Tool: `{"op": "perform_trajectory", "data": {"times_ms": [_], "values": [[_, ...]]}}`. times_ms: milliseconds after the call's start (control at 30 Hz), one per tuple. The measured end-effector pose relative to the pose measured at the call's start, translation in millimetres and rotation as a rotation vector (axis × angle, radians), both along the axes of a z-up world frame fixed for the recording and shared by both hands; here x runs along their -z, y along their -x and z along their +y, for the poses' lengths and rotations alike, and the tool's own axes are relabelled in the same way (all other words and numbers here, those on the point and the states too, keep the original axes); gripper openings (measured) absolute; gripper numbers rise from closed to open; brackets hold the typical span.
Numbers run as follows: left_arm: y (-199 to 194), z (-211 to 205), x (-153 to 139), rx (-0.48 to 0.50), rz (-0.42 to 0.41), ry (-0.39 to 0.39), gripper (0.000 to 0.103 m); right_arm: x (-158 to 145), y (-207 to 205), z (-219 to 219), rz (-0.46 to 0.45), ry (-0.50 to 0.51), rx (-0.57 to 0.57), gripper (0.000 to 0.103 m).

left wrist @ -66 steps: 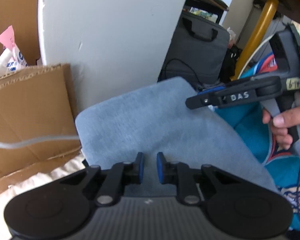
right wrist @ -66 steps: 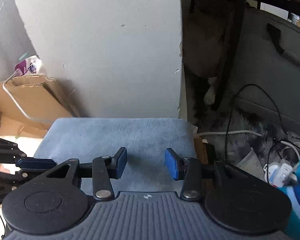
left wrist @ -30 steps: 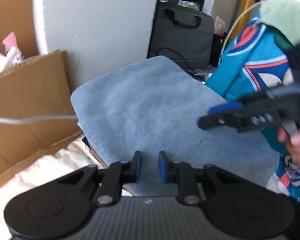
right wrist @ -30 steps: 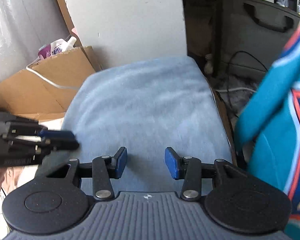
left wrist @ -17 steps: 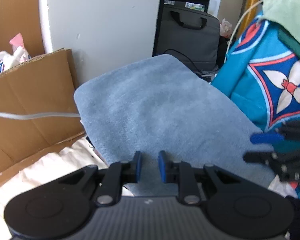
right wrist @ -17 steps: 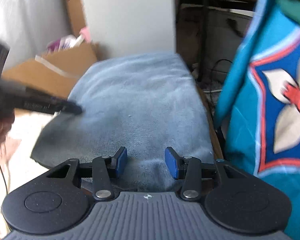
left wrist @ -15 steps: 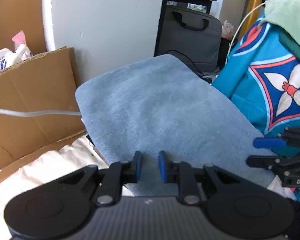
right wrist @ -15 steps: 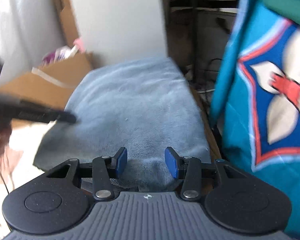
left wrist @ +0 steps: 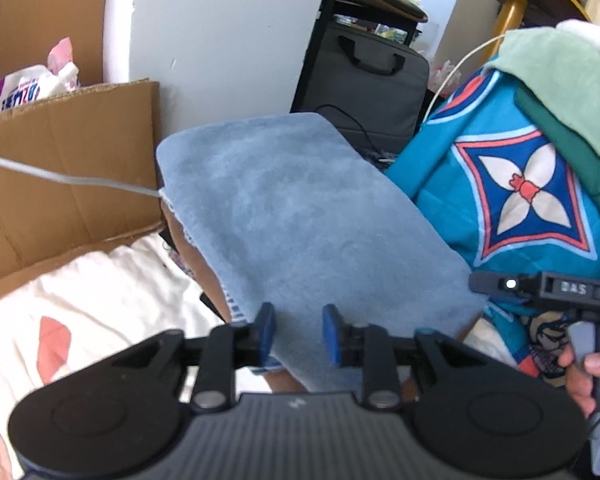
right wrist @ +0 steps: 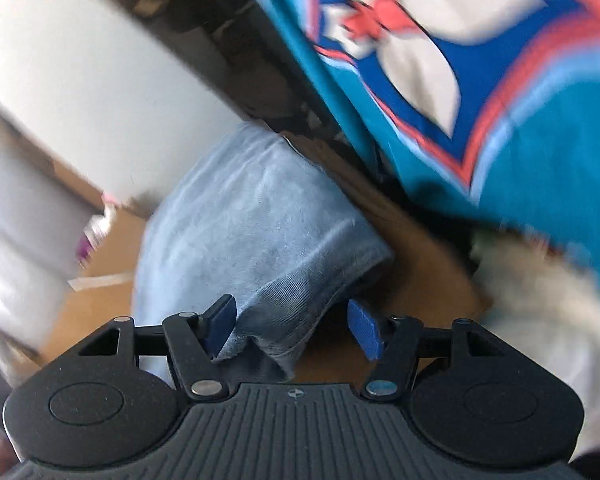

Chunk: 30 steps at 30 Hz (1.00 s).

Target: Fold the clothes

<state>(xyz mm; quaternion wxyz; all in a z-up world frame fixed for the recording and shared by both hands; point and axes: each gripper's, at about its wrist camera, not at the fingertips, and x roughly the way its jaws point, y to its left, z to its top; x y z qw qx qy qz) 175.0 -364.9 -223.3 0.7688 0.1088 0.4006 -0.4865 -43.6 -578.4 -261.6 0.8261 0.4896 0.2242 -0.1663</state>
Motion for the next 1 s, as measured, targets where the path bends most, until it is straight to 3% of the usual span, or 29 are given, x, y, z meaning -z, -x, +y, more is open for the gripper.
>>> {"op": "perform_trajectory", "data": {"times_ms": [133,233,367,467,500,733,1000], "values": [[6,1,2,0.016,-0.028,-0.026,0.032,29,-1,-4,-0.107,-0.232,0.080,0.068],[8,3,5,0.010,-0.013,-0.030,0.034,45,2,-1,-0.150,-0.340,0.116,0.068],[7,3,7,0.007,-0.007,-0.036,0.035,55,2,5,-0.173,-0.370,0.120,0.063],[9,1,7,0.008,-0.011,-0.038,0.038,60,5,8,-0.191,-0.383,0.121,0.028],[10,1,8,0.010,-0.015,-0.039,0.039,58,7,9,-0.193,-0.371,0.120,0.026],[13,0,14,0.032,-0.028,-0.063,0.041,43,20,18,-0.150,-0.307,0.123,0.024],[9,6,18,0.029,-0.017,-0.088,0.041,30,33,33,-0.065,-0.260,0.063,0.034]]}}
